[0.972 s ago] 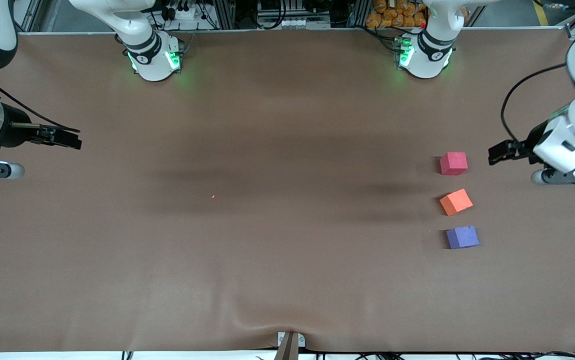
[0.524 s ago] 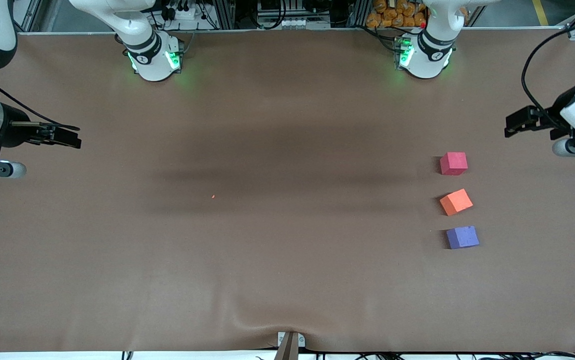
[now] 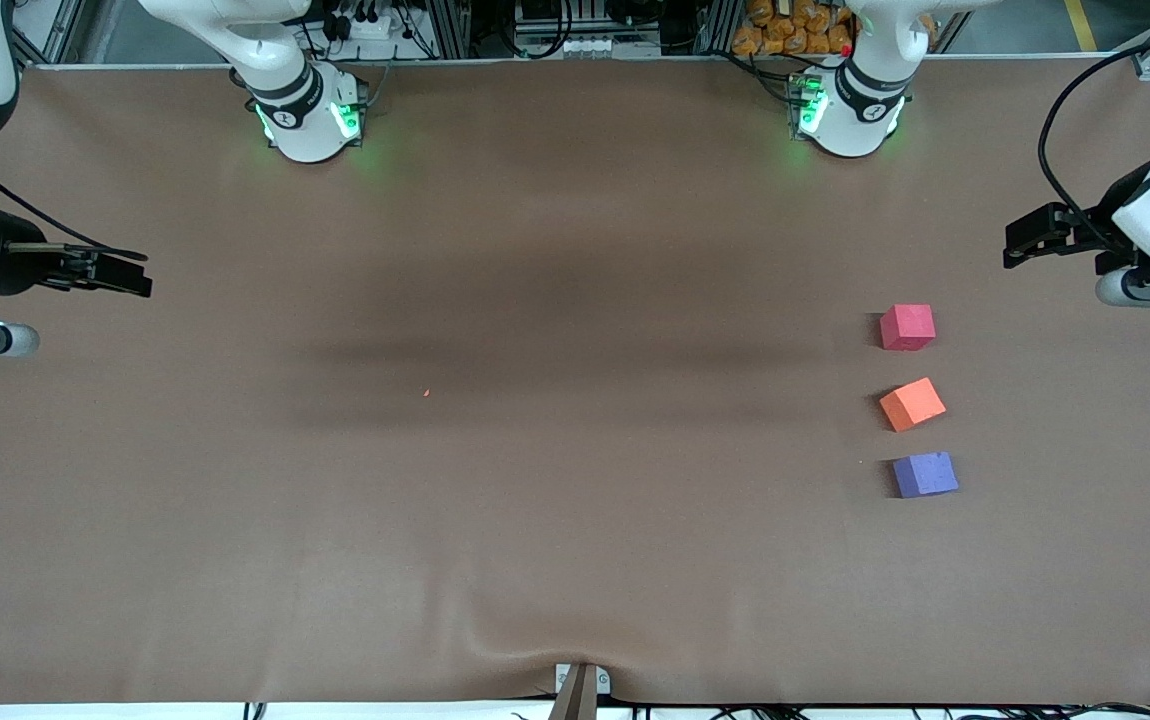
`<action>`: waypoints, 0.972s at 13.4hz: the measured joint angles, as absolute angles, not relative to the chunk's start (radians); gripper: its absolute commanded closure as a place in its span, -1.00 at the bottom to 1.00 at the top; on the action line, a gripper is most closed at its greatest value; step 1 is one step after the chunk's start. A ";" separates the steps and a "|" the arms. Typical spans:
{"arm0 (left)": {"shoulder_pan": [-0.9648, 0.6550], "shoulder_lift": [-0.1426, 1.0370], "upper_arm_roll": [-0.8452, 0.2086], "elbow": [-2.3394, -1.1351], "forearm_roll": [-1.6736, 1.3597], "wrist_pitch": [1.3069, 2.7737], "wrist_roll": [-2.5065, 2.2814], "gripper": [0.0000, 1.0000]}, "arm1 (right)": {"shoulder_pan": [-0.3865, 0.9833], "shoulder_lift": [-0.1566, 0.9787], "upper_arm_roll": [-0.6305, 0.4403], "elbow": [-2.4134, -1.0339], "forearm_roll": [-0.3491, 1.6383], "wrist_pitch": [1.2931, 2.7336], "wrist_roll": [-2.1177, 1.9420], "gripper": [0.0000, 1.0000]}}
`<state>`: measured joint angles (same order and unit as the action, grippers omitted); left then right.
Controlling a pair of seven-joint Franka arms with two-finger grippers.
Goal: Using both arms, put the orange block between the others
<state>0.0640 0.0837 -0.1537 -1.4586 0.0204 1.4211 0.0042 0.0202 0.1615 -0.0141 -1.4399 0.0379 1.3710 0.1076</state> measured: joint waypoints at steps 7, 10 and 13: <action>0.068 0.084 -0.141 -1.441 0.020 1.431 0.004 -1.00 | 0.020 0.161 -0.014 -1.433 0.038 1.371 0.108 -1.00; 0.068 0.084 -0.142 -1.440 0.020 1.433 0.004 -1.00 | 0.020 0.161 -0.014 -1.428 0.038 1.371 0.108 -1.00; 0.068 0.084 -0.141 -1.440 0.020 1.433 0.004 -1.00 | 0.020 0.161 -0.014 -1.418 0.038 1.370 0.108 -1.00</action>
